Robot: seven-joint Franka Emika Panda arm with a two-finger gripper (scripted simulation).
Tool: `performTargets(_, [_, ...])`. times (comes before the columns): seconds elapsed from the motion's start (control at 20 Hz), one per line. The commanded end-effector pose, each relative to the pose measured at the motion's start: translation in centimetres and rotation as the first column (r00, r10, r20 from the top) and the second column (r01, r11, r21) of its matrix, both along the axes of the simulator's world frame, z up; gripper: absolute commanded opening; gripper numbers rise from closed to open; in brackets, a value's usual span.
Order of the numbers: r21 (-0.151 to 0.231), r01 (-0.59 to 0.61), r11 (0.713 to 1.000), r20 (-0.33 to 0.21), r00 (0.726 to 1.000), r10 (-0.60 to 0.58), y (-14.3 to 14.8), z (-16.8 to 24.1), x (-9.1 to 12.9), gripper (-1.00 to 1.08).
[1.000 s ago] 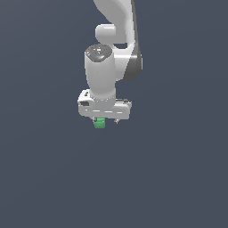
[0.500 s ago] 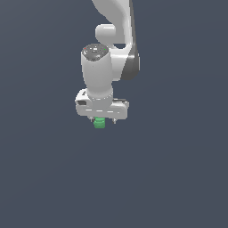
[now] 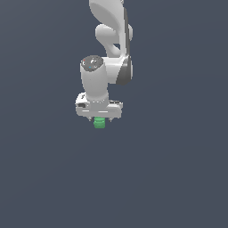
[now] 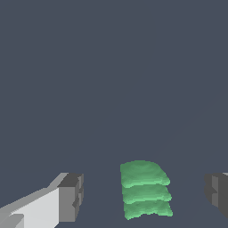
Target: Pick up the object and move it to a goal position.
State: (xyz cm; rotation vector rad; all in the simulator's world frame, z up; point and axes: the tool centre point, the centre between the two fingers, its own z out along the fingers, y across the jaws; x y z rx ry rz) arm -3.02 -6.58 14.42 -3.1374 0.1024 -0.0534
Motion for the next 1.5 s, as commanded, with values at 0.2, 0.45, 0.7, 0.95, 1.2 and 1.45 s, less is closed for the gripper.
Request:
performTargets(0.2, [-0.002, -0.043, 0.999, -0.022, 0.999, 0.043, -1.3, -3.5, -3.6, 1.00])
performTargets(0.45, [-0.001, -0.063, 0.998, -0.031, 0.998, 0.063, -1.8, -4.9, -5.4, 1.00])
performTargets(0.7, [-0.001, -0.069, 0.998, -0.034, 0.997, 0.069, -2.0, -5.3, -6.0, 1.00])
performTargets(0.95, [-0.001, -0.067, 0.998, -0.034, 0.997, 0.067, -1.9, -5.8, -5.9, 1.00])
performTargets(1.2, [-0.001, -0.068, 0.998, -0.034, 0.997, 0.068, -1.9, -7.7, -6.0, 1.00])
performTargets(1.45, [-0.001, -0.069, 0.998, -0.034, 0.997, 0.069, -1.9, -9.7, -6.1, 1.00])
